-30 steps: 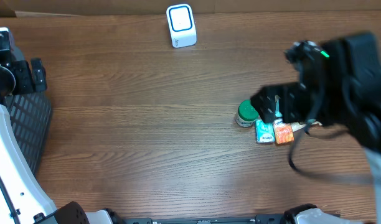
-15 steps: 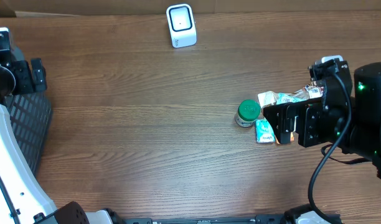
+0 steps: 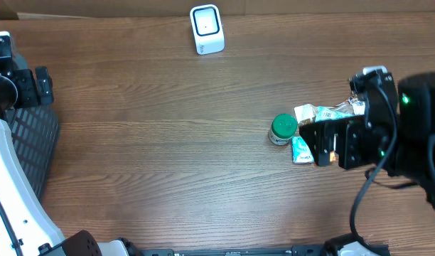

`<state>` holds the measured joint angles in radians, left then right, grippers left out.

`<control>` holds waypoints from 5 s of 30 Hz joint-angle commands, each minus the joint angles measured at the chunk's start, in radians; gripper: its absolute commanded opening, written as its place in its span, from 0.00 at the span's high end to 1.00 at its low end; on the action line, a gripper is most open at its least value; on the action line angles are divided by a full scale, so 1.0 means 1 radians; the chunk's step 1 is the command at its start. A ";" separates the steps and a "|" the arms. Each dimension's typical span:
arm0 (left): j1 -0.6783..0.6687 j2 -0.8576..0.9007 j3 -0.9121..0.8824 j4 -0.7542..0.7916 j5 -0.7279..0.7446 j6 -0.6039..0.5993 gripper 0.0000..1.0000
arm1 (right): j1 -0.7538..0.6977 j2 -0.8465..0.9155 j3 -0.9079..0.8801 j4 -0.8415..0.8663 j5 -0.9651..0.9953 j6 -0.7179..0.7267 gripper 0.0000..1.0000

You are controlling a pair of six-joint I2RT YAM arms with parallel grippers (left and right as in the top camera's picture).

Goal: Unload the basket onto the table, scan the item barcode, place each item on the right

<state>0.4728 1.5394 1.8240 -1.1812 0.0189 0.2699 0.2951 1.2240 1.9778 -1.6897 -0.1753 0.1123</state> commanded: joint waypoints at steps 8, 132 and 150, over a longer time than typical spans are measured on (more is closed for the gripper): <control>-0.002 0.005 0.004 0.004 0.000 0.022 0.00 | -0.004 -0.322 -0.280 0.179 0.092 0.003 0.00; -0.100 -0.071 0.004 0.003 0.000 0.022 0.00 | -0.024 -1.221 -1.970 1.612 0.111 0.004 0.00; -0.201 -0.584 -0.330 0.003 0.000 0.022 0.00 | -0.024 -1.221 -1.970 1.612 0.111 0.004 0.00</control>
<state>0.2745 1.0286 1.5940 -1.1782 0.0193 0.2699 0.2691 0.0139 0.0185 -0.0822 -0.0734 0.1123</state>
